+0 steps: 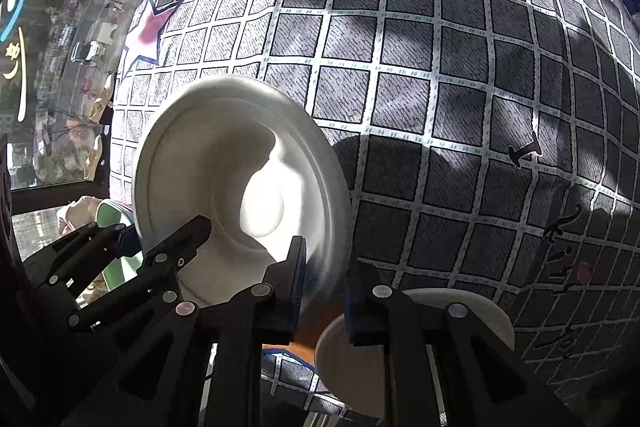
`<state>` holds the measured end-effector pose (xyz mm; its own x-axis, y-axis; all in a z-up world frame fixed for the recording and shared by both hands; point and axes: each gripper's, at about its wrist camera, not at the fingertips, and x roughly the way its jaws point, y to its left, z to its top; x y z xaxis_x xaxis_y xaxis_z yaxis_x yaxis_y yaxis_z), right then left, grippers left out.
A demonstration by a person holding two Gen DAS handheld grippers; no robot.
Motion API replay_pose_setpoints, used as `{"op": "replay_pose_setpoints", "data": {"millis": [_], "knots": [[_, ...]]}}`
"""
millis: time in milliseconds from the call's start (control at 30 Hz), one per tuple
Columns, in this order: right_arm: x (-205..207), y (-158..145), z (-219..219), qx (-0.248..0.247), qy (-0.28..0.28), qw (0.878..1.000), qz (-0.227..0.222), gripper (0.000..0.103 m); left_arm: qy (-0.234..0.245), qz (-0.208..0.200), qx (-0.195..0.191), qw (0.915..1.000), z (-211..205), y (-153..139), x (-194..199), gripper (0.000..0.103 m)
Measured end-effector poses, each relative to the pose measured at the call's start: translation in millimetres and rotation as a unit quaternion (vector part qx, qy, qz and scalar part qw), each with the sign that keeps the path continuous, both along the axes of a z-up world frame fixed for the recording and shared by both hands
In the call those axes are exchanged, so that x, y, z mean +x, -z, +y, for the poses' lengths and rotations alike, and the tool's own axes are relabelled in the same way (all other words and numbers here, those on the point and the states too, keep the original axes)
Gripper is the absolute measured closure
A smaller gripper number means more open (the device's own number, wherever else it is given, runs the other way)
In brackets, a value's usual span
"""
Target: Organize plates and bowls
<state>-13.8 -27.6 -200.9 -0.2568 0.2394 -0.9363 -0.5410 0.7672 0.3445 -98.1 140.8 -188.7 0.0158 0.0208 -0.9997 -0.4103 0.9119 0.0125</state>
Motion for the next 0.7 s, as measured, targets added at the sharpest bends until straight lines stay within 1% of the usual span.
{"op": "replay_pose_setpoints", "data": {"millis": [67, 233, 367, 533, 567, 700], "knots": [[0.2, -1.7, -5.3, -0.001, 0.007, 1.0, -0.003, 0.085, 0.009, -0.001, -0.001, 1.0, -12.1, -10.3, 9.0, 0.077], [4.8, -11.5, -20.5, -0.002, 0.029, 1.0, -0.008, 0.085, 0.044, -0.007, -0.001, 0.999, -62.7, -30.4, 12.7, 0.077], [4.4, -20.2, -40.3, -0.002, 0.051, 0.999, -0.013, 0.085, 0.076, -0.013, -0.003, 0.997, -89.4, -41.9, 17.6, 0.077], [-2.3, -27.0, -68.4, -0.007, 0.082, 0.997, -0.012, 0.085, 0.123, -0.015, -0.008, 0.9923, -112.8, -36.5, 25.4, 0.077], [-3.9, -27.3, -73.5, -0.009, 0.089, 0.996, -0.011, 0.085, 0.131, -0.015, -0.01, 0.9912, -102.8, -27.9, 25.8, 0.077], [-9.4, -24.2, -98.4, -0.017, 0.112, 0.994, -0.005, 0.085, 0.163, -0.01, -0.017, 0.9864, -114.2, -18.1, 31.8, 0.076]]}}
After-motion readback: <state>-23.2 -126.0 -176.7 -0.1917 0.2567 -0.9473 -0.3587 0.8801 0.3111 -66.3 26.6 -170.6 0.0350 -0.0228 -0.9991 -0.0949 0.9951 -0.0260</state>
